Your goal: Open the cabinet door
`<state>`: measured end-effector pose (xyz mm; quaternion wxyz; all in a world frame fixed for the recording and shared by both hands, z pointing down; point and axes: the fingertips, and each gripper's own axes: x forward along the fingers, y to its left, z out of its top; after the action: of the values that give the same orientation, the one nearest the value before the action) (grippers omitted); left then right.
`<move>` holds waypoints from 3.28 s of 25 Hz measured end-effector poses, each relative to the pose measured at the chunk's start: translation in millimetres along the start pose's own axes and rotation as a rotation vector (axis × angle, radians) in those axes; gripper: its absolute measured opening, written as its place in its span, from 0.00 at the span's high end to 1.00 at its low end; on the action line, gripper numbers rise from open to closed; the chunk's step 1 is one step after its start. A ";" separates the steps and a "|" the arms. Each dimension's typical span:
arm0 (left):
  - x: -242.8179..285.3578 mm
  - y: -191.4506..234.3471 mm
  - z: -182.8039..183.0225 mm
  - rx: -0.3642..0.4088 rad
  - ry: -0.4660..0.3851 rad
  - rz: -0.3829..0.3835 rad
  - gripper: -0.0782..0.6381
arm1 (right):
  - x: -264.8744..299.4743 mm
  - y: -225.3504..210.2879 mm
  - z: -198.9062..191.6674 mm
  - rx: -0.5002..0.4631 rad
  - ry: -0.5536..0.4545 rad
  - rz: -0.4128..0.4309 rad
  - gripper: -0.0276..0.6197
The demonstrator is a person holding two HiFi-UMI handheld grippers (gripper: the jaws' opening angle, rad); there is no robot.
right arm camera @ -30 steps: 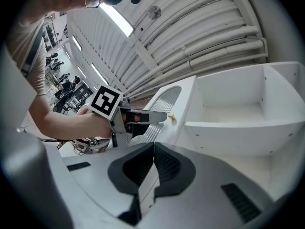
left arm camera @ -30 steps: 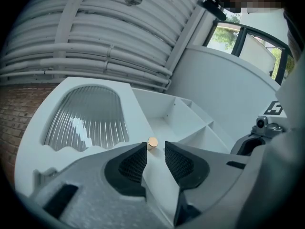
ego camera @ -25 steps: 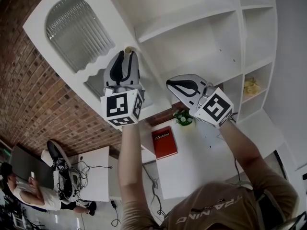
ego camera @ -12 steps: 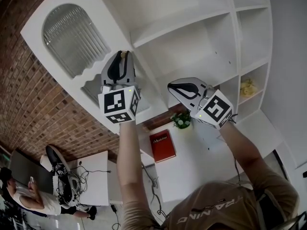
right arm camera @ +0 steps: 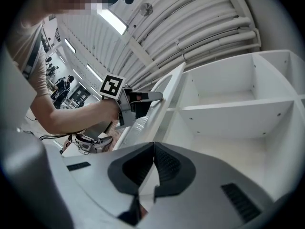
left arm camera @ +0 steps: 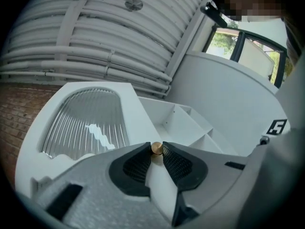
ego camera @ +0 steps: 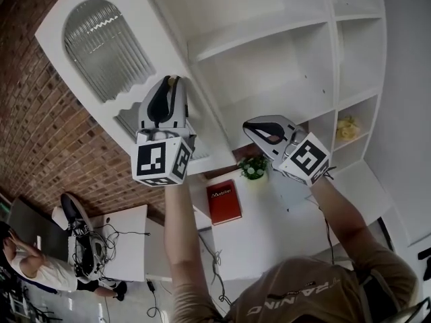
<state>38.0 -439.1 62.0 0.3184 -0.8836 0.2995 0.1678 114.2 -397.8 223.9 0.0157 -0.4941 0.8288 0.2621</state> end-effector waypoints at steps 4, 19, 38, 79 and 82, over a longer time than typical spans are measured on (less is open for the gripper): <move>-18.7 -4.2 17.3 -0.072 -0.024 -0.027 0.79 | -6.3 4.4 -2.2 0.015 0.011 0.037 0.94; -93.7 0.9 62.2 -0.266 -0.062 -0.049 0.79 | 1.5 60.1 -11.6 0.151 -0.063 0.170 0.94; -200.1 41.1 105.7 -0.394 -0.147 -0.284 0.79 | 59.6 178.6 38.1 0.117 -0.040 0.138 0.94; -328.9 151.0 104.6 -0.369 -0.235 -0.078 0.86 | 95.1 304.5 17.6 0.143 0.109 0.125 0.94; -338.4 139.1 110.4 -0.324 -0.260 -0.034 0.87 | 84.3 297.8 10.9 0.152 0.120 0.116 0.94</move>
<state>-320.9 -308.9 80.7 0.2110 -0.8990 0.2101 0.3211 -177.8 -349.9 315.2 -0.0117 -0.4575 0.8729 0.1691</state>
